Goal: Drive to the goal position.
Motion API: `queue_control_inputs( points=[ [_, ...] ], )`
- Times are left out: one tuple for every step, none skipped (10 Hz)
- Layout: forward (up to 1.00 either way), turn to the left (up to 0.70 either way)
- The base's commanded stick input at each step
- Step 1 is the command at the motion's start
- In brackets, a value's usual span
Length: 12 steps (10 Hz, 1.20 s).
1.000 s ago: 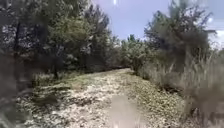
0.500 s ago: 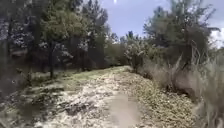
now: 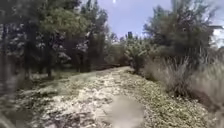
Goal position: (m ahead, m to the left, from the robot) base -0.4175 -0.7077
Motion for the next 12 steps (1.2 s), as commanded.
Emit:
queue_control_inputs(
  points=[
    [0.5, 0.01],
    [0.5, 0.01],
    [0.5, 0.01],
    [0.5, 0.01],
    [0.5, 0.01],
    [0.5, 0.01],
    [0.5, 0.01],
    [0.5, 0.01],
    [0.5, 0.01],
    [0.5, 0.01],
    [0.5, 0.01],
    [0.5, 0.01]
  ],
)
